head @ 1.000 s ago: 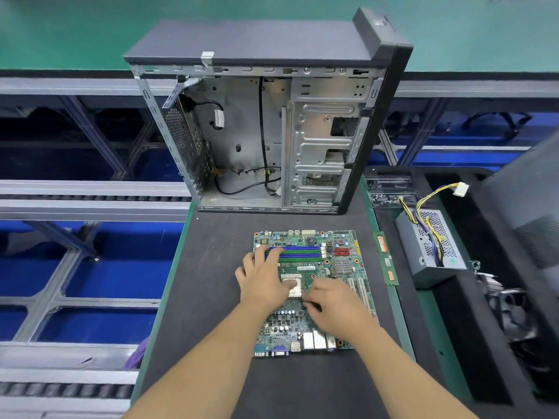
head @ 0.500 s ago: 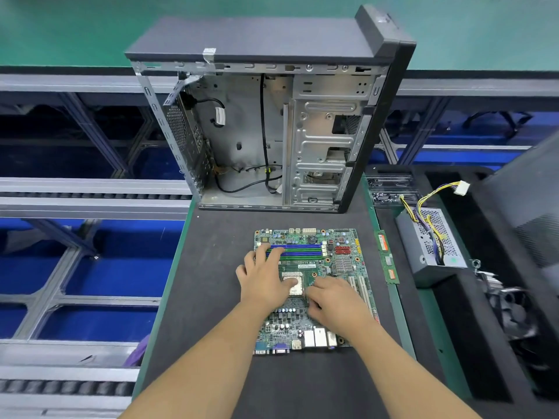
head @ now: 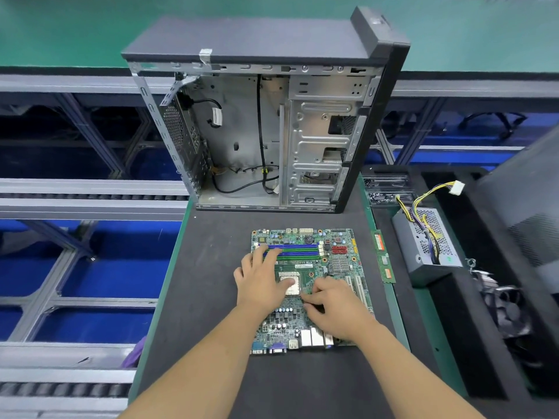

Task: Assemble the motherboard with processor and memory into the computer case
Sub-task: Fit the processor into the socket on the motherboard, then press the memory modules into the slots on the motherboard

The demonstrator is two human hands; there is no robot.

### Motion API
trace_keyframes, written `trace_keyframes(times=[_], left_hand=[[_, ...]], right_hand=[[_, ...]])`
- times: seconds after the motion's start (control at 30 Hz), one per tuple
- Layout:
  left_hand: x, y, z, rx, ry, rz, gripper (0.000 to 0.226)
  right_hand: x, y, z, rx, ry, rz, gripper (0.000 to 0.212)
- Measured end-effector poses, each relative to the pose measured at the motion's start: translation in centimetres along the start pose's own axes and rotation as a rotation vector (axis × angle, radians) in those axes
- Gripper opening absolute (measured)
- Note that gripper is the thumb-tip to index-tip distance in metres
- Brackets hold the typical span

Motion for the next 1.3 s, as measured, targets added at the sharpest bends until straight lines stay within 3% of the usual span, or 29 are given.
trace_keyframes(times=[0.13,0.2,0.3,0.37,0.47,0.57,0.73,0.83,0.93,1.03,1.1,1.2,1.3], left_hand=[[0.0,-0.3,0.3,-0.012,-0.085,-0.002,0.078],[0.0,-0.4,0.6,-0.001,-0.111,-0.006,0.082],[0.1,-0.6,0.4,0.011,-0.110,-0.037,0.071],[0.2,-0.7,0.0,0.041,-0.095,-0.067,0.065],[0.2,-0.5,-1.2,0.046,0.011,-0.124,0.063],[0.0,-0.1,-2.5,0.026,0.106,-0.175,0.062],[0.0,0.2,-3.6,0.050,0.122,-0.195,0.060],[0.7,0.4,-3.4,0.151,0.043,-0.225,0.057],[1.4,0.5,-2.6,0.290,-0.145,-0.244,0.052],[2.1,1.0,-2.2,0.432,-0.387,-0.257,0.045],[2.4,1.7,-1.9,0.518,-0.465,-0.235,0.042],[3.0,2.7,-1.5,0.559,-0.431,-0.169,0.036],[3.7,3.2,-1.4,0.380,-0.340,-0.224,0.033]], right_hand=[[0.5,0.2,0.6,-0.011,0.026,-0.043,0.029],[1.9,0.2,0.4,-0.110,0.049,-0.246,0.022],[5.0,-0.2,-2.0,-0.459,0.045,-0.561,0.022],[6.8,-0.6,-4.2,-0.692,0.042,-0.530,0.032],[7.7,-1.4,-6.9,-0.906,0.026,-0.308,0.042],[7.4,-1.6,-8.0,-0.938,0.070,-0.200,0.038],[7.7,-2.0,-8.8,-0.986,0.114,-0.273,0.038],[8.0,-2.2,-9.6,-0.989,0.128,-0.319,0.032],[8.2,-2.0,-9.8,-0.999,0.221,-0.366,0.007],[8.9,-1.4,-9.1,-0.960,0.219,-0.477,0.010],[9.6,-0.7,-8.1,-0.851,0.129,-0.521,0.018],[9.9,0.9,-6.8,-0.540,0.024,-0.477,0.022],[9.8,2.8,-5.5,-0.317,-0.002,-0.411,0.024]])
Point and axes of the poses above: each hand's wrist, its own y-axis towards the middle knuckle, its own x-axis out of the back of the hand, z = x × y, the point moved 3 cm from there along y, towards the middle knuckle, and after that the axes turned 9 degrees about x, right-handed, at the moved point
